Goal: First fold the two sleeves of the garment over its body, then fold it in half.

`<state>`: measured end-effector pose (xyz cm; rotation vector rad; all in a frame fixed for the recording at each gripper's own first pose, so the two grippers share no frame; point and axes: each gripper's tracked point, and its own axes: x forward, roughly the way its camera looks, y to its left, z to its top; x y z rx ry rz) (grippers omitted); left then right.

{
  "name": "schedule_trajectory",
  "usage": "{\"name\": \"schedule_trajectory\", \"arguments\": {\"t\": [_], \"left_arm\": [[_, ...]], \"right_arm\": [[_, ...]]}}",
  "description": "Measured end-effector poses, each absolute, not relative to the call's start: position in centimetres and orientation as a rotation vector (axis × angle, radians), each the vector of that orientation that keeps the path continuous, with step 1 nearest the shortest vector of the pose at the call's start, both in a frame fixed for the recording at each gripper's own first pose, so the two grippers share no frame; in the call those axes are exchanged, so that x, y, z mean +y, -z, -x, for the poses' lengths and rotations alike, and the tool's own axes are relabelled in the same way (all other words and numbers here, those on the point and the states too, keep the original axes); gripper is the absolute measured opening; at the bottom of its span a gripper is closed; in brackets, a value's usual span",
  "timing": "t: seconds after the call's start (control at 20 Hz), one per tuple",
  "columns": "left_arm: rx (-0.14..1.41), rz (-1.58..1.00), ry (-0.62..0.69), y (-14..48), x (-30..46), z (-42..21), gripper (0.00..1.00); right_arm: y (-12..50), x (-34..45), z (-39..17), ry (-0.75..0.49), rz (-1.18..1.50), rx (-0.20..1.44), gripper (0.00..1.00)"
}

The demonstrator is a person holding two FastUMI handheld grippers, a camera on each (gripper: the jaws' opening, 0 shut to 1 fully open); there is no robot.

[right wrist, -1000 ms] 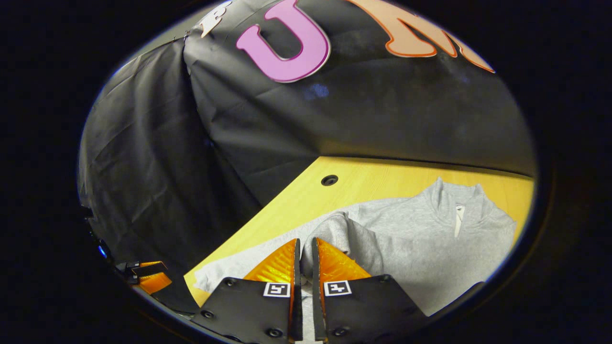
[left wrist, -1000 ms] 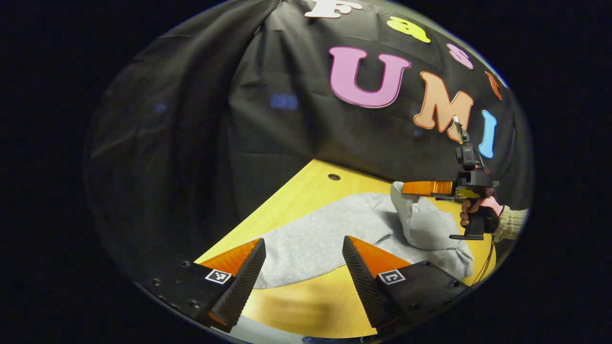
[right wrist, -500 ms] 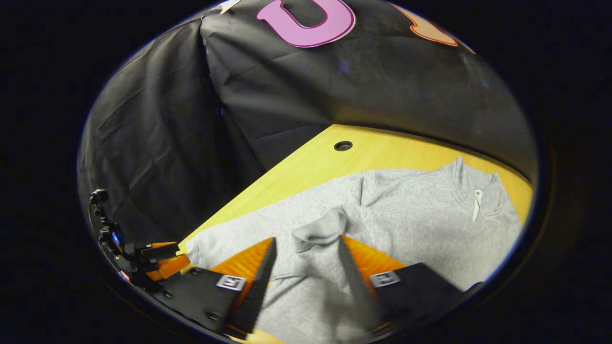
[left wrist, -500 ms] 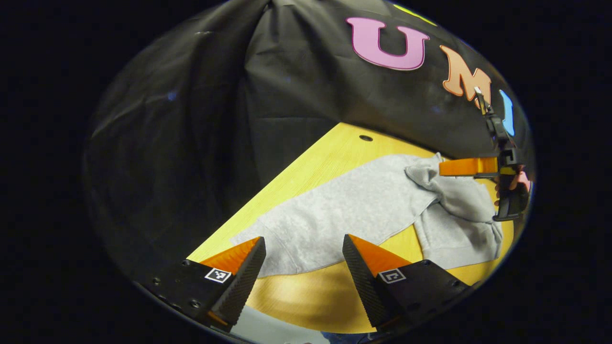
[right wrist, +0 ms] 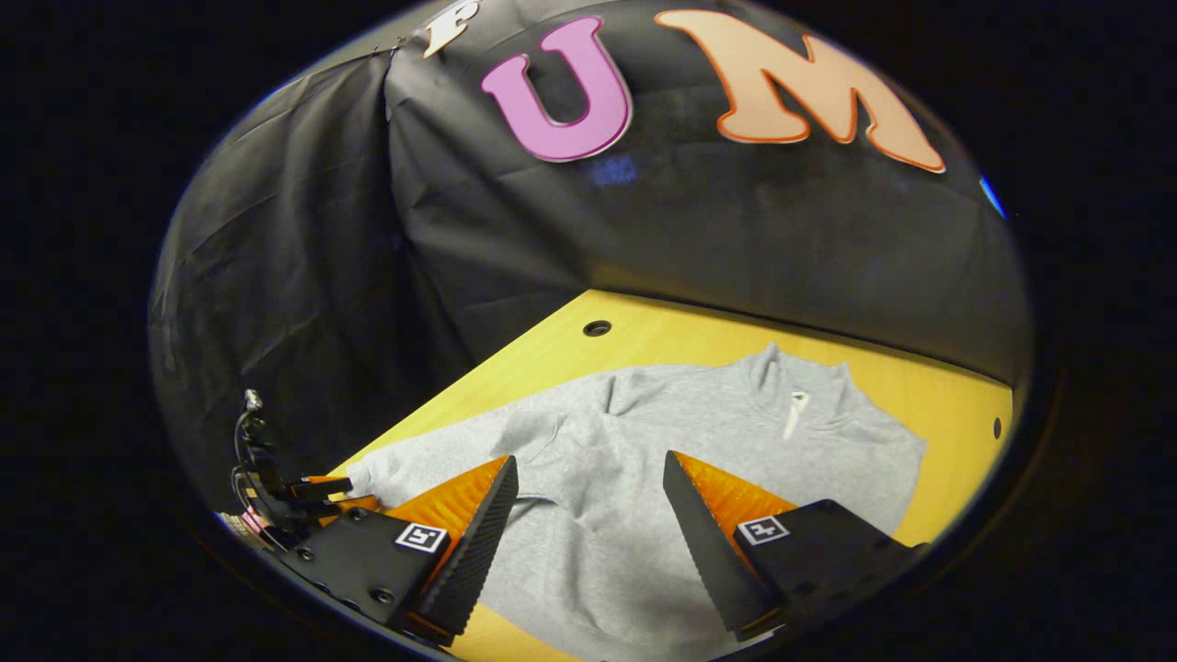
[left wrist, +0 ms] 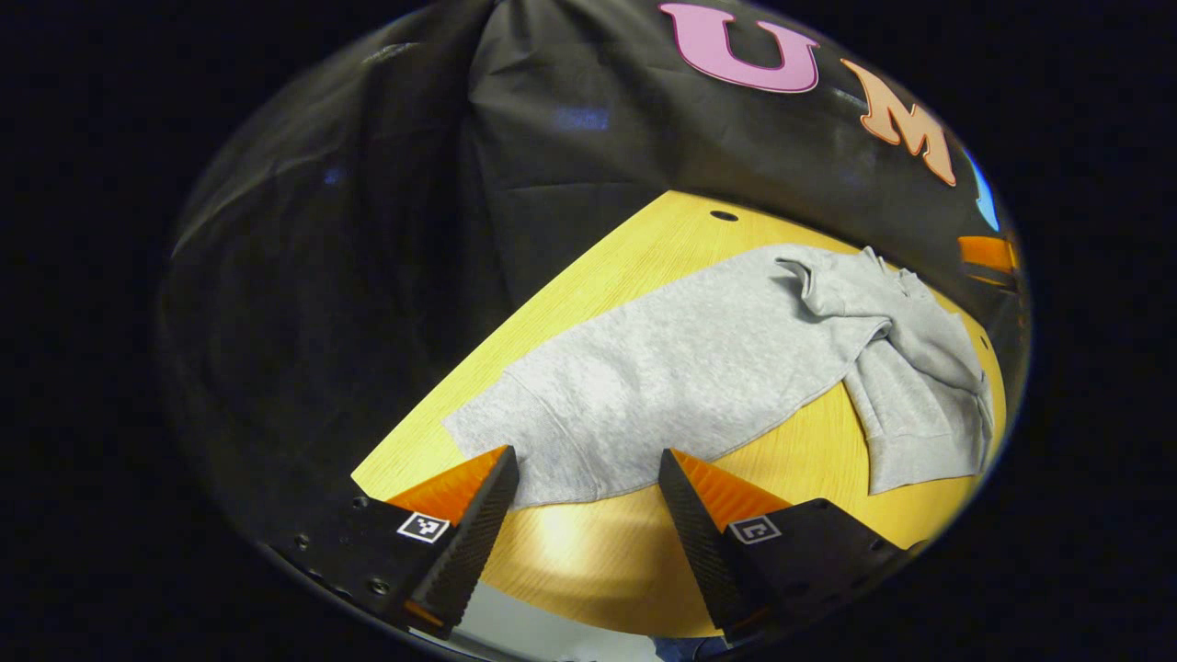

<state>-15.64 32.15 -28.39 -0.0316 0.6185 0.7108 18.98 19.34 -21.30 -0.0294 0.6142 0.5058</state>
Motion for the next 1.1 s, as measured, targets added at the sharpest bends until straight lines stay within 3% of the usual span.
{"name": "schedule_trajectory", "arguments": {"t": [0.2,0.25,0.3,0.45,0.5,0.55,0.65,0.8,1.1], "left_arm": [[0.608,0.006,-0.670,28.6,31.7,15.2,0.87],[0.592,0.036,-0.675,28.5,31.6,15.2,0.81],[0.584,0.038,-0.697,28.5,32.0,15.3,0.73],[0.568,0.057,-0.723,28.5,32.4,15.3,0.37],[0.567,0.047,-0.717,28.4,32.4,15.1,0.34],[0.571,0.037,-0.711,28.5,32.4,14.8,0.18],[0.590,0.021,-0.720,28.4,32.4,14.6,0.06],[0.608,0.030,-0.730,28.3,32.3,14.4,0.00],[0.525,0.162,-0.728,26.5,31.4,13.0,0.00]], "right_arm": [[17.8,12.5,-16.5,-0.421,0.054,0.571,0.98],[17.3,11.1,-15.5,-0.399,0.055,0.567,0.96],[16.6,9.7,-14.6,-0.376,0.059,0.560,0.99],[15.4,6.1,-12.2,-0.306,0.073,0.537,0.96],[15.1,5.6,-11.2,-0.293,0.054,0.543,0.98],[14.9,5.0,-10.5,-0.283,0.036,0.546,0.96],[14.3,3.7,-9.2,-0.260,0.037,0.533,0.96],[13.2,2.1,-7.6,-0.226,0.053,0.512,0.96],[12.2,0.6,-5.8,-0.182,0.029,0.488,0.98]]}}
